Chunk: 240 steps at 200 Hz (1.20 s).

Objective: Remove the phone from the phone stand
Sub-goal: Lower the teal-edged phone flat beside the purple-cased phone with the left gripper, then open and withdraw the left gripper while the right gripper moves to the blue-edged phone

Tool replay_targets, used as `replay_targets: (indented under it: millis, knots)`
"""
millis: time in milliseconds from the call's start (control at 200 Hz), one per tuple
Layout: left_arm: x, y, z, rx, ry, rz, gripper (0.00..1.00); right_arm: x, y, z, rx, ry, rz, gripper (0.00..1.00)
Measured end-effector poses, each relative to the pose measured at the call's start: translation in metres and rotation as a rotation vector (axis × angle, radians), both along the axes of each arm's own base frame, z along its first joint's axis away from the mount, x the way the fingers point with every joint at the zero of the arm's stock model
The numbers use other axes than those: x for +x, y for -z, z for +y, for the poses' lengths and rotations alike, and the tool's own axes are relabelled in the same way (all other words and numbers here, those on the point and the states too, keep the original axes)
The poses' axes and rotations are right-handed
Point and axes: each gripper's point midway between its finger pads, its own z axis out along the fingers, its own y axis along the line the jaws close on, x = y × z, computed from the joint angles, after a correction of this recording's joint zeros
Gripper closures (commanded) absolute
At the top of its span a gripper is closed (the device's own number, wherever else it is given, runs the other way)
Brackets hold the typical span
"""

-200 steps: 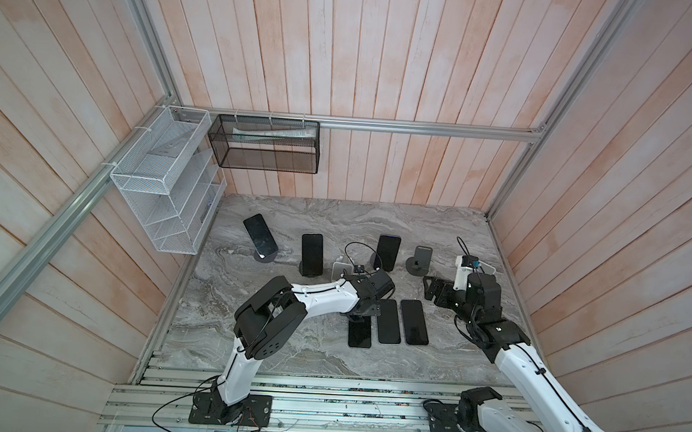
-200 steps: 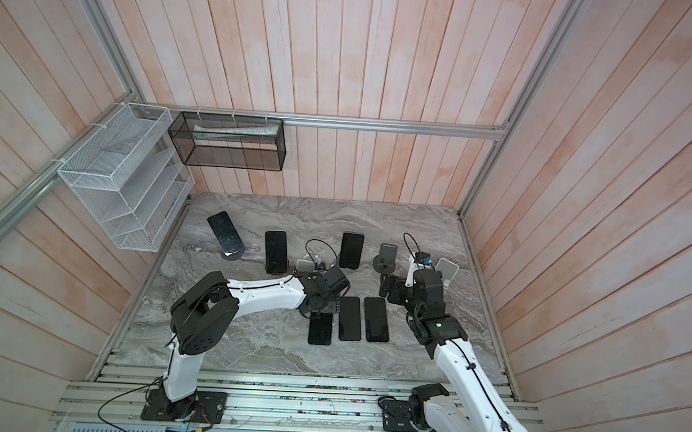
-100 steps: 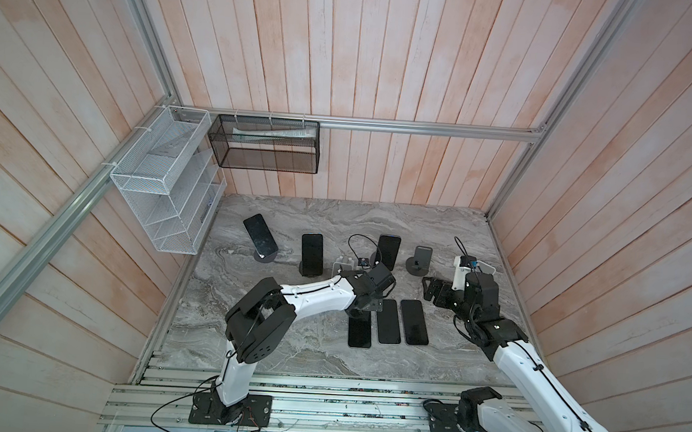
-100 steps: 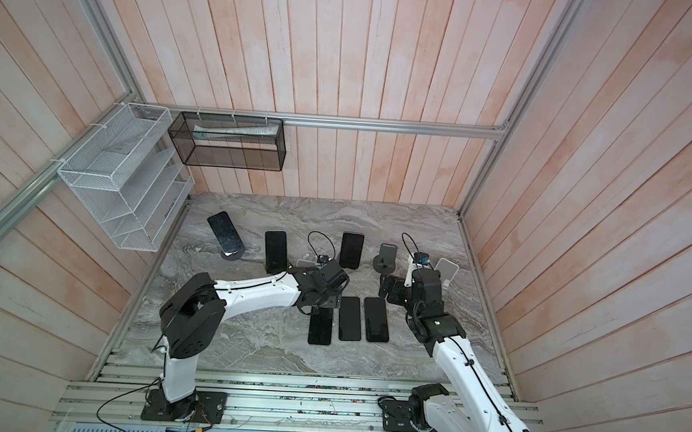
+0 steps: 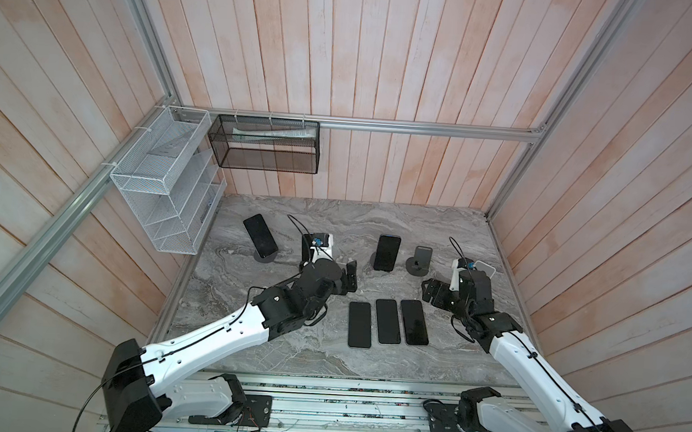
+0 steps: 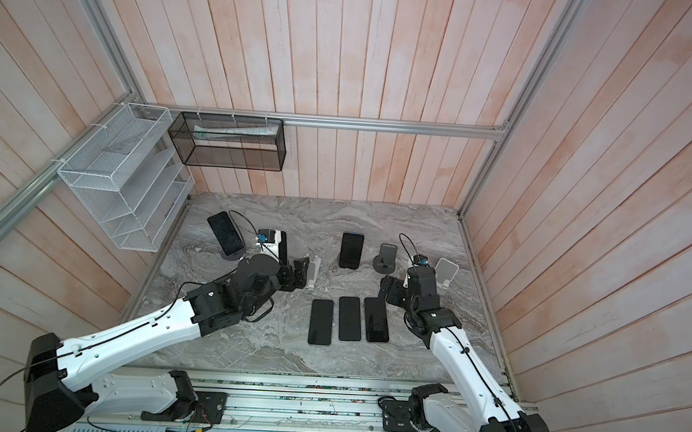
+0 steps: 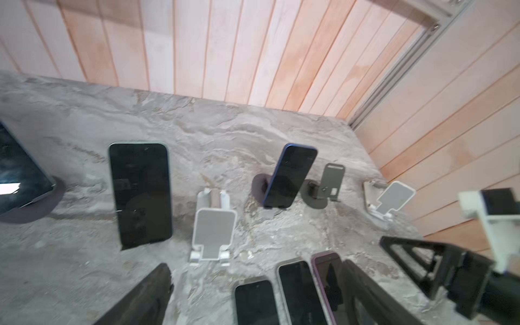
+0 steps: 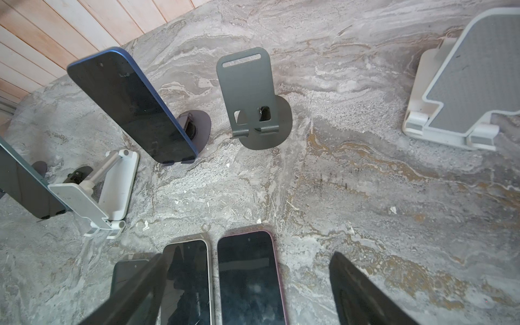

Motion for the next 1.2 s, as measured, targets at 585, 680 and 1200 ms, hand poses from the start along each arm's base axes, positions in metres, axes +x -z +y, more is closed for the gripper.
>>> replay_targets:
  millis: [585,680,1200]
  knots:
    - [-0.036,0.032,0.088,-0.086,-0.211,0.001,0.05,0.028,-0.024,0.052,0.015,-0.025,0.022,0.11]
    - [-0.038,0.037,0.090,-0.097,-0.225,0.024,0.05,0.043,-0.028,0.064,0.002,-0.030,0.018,0.07]
    - [-0.058,0.055,0.104,-0.169,-0.252,0.130,0.05,0.138,-0.039,0.119,-0.097,-0.103,0.016,0.02]
